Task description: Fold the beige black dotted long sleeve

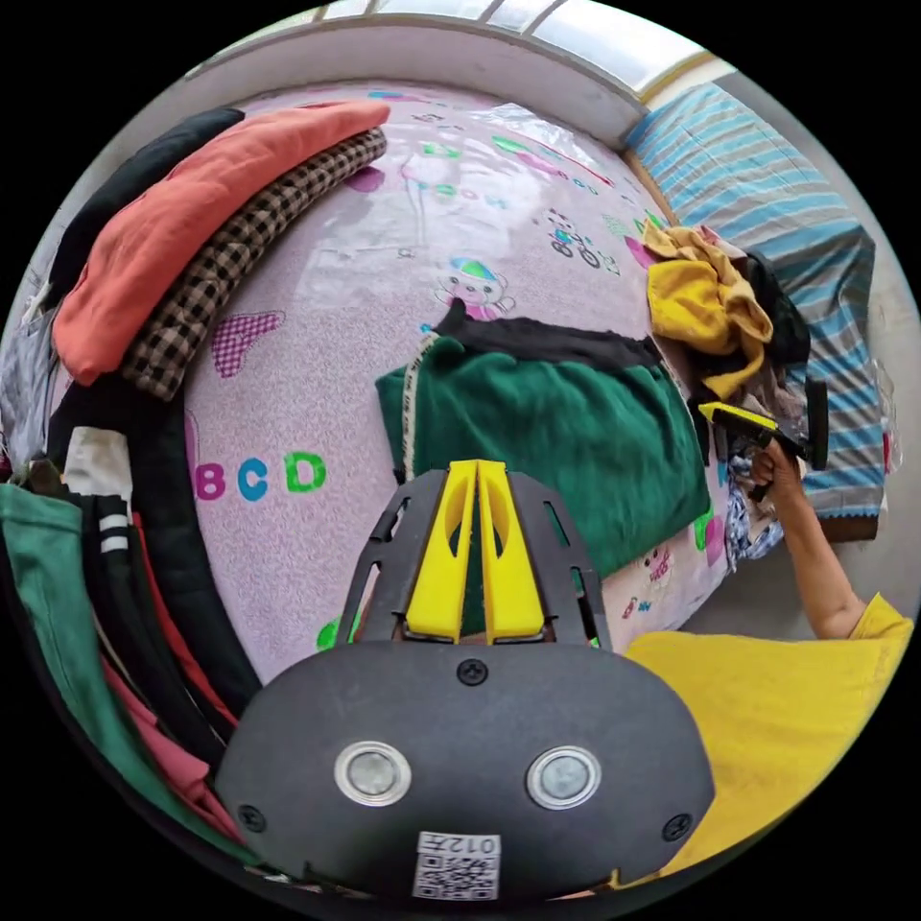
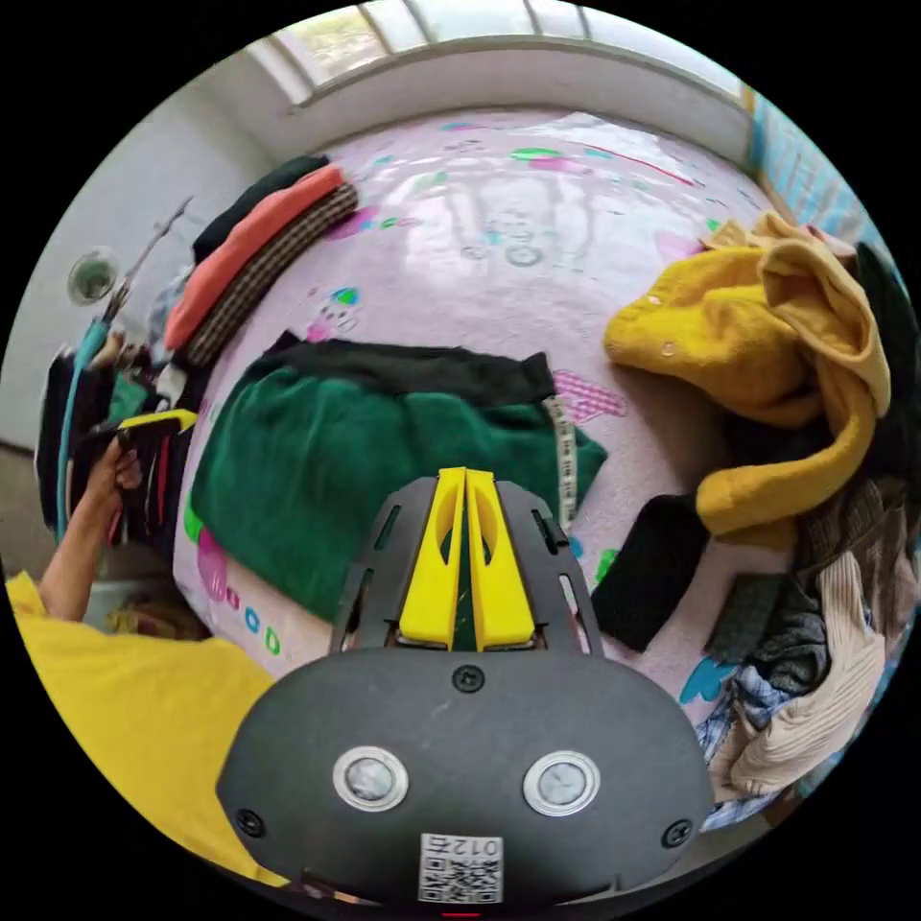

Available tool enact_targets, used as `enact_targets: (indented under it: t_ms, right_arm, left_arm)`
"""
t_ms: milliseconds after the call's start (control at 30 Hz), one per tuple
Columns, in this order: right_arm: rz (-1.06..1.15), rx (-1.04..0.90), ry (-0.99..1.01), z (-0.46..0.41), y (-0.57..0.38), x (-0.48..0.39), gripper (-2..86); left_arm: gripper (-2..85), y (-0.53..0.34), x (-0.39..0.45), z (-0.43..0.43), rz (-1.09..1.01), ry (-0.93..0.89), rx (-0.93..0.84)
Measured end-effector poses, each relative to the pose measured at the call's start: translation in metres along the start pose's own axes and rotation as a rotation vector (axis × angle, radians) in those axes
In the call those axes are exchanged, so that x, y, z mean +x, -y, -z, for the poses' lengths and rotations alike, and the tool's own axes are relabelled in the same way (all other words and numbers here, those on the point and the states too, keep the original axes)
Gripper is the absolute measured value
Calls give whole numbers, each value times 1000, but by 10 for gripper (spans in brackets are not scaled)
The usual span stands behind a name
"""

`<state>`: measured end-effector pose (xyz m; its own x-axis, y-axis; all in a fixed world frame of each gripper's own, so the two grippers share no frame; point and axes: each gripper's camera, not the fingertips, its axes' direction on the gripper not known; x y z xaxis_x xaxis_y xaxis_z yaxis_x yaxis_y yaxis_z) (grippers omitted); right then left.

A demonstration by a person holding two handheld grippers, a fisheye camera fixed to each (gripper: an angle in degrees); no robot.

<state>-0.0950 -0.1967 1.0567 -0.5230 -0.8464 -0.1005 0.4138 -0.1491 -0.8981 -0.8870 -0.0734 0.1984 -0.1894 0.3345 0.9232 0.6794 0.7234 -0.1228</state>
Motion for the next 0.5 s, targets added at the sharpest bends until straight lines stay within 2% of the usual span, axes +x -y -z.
enact_targets:
  t_ms: [67, 167, 233, 367, 500]
  right_arm:
    - [114, -53, -15, -18, -14, -35, -1]
    - [208, -206, -276, -68, -21, -66, -1]
    - [226, -281, -344, -92, -22, -64, 0]
    - [87, -325, -225, -93, -9, -43, 3]
    - [-48, -325, -158, -93, -8, -26, 6]
  left_arm:
    - [-2, -8, 18, -16, -45, 74, -61]
    - [-1, -11, 26, -43, -63, 334, -160]
    - [-1, -12, 16, -52, -48, 286, -177]
    - [-2, -12, -8, -53, 48, 120, -174]
    - [-1, -12, -1, -54, 22, 128, -172]
